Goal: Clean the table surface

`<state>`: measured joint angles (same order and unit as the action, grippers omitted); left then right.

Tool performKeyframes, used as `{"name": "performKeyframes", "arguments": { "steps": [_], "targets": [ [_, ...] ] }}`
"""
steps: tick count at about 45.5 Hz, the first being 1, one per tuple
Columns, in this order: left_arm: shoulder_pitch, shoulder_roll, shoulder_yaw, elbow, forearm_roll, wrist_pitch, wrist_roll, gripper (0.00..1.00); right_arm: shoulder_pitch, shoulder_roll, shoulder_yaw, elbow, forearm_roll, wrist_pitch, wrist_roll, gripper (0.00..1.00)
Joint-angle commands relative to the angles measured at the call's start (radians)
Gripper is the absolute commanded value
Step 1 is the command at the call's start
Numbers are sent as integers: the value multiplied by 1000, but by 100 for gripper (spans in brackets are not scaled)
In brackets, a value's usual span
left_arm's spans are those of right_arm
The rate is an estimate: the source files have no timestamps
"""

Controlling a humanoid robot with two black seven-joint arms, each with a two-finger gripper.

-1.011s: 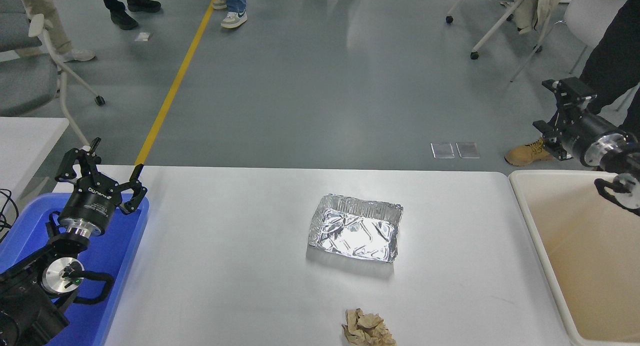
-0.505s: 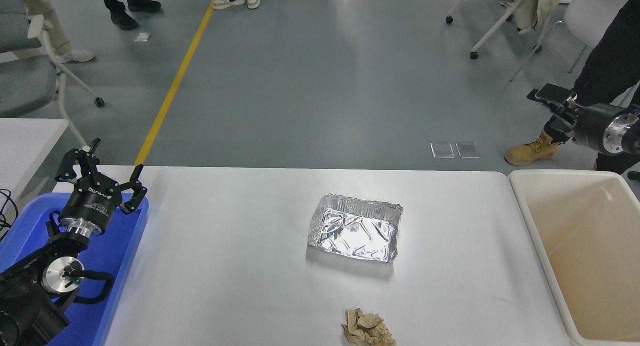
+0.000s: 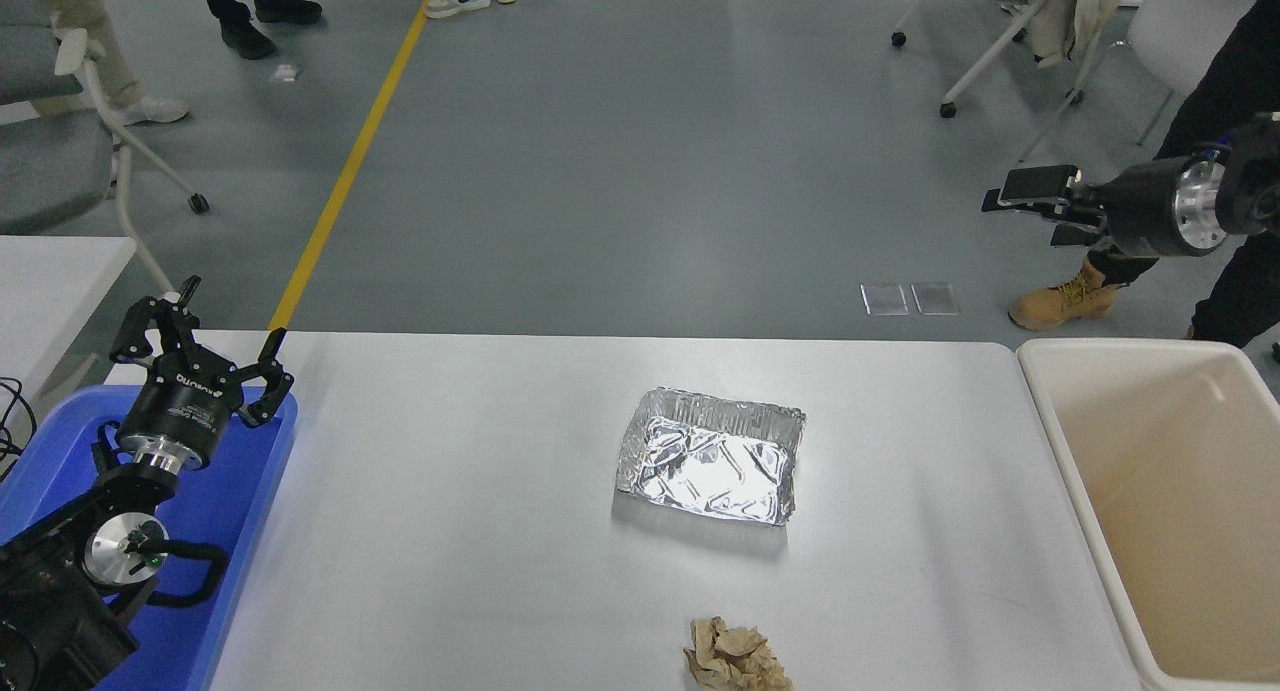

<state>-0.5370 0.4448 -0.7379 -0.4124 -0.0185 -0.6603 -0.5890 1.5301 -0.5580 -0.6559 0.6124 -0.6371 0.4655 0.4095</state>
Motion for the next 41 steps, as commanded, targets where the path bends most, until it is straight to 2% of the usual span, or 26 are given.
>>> {"name": "performKeyframes", "arguments": {
  "steps": [1,18,41],
  "targets": [
    [0,0,0,0,0,-1,0,100,44,121,-146,52,-49,27,0,99],
    [0,0,0,0,0,-1,0,100,-27,309,-241,52,-119,2,-6,99],
    [0,0,0,0,0,-1,0,100,-150,395,-226,41,-118,-44,-8,99]
  ]
}}
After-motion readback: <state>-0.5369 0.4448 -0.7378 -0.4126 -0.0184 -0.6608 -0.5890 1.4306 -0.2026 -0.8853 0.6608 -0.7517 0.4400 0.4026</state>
